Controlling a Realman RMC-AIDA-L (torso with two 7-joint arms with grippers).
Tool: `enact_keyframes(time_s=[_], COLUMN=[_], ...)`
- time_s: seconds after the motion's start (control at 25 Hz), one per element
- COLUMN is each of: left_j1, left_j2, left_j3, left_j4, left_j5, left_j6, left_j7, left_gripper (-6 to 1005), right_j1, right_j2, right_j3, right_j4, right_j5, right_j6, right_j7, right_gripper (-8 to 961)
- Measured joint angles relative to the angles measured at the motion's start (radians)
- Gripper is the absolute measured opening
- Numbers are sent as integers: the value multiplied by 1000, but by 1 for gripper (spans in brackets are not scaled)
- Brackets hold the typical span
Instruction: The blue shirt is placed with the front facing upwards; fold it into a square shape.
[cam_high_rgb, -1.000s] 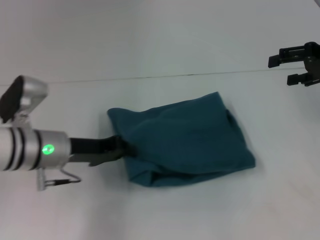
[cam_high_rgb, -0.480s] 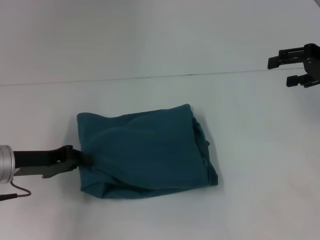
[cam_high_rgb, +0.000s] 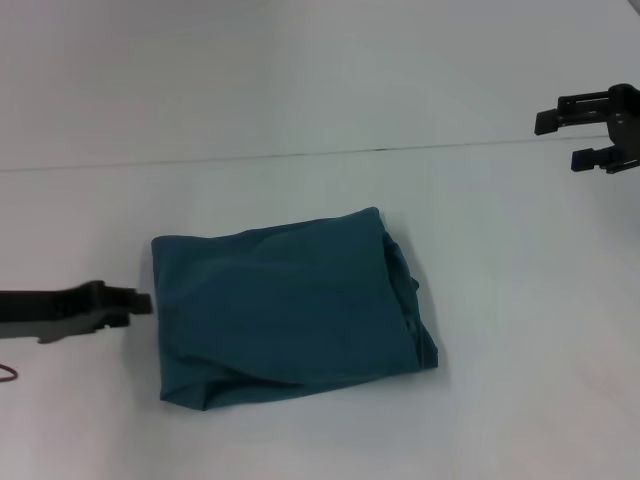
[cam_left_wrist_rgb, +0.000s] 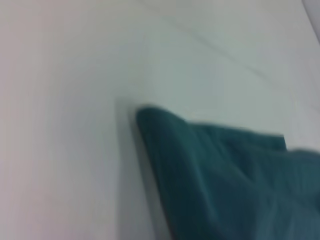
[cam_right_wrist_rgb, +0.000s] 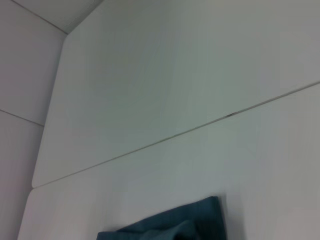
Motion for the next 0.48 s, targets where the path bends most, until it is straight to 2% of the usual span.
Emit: enact_keyframes(time_s=[0.08, 0.12, 0.2, 0.32, 0.48], left_j1=[11, 44, 60, 73, 55], left_j2=[-5, -22, -27, -29, -33], left_j3=[-12, -69, -88, -94, -90], left_j4=[27, 82, 83, 30, -79], left_j5=[-8, -84, -144, -225, -243], left_j6=[8, 59, 95, 141, 157], left_j7=[-11, -25, -24, -21, 2], left_gripper=[323, 365, 450, 563, 679], right_j1=[0, 0, 0, -1, -1], right_j2=[0, 0, 0, 0, 2], right_j3=[0, 0, 0, -1, -1], right_j4=[0, 0, 0, 0, 0], right_j5=[0, 0, 0, 0, 0], right_j6=[-1, -1, -1, 2, 4], right_j7=[0, 0, 0, -1, -1], right_gripper=[922, 922, 922, 923, 924])
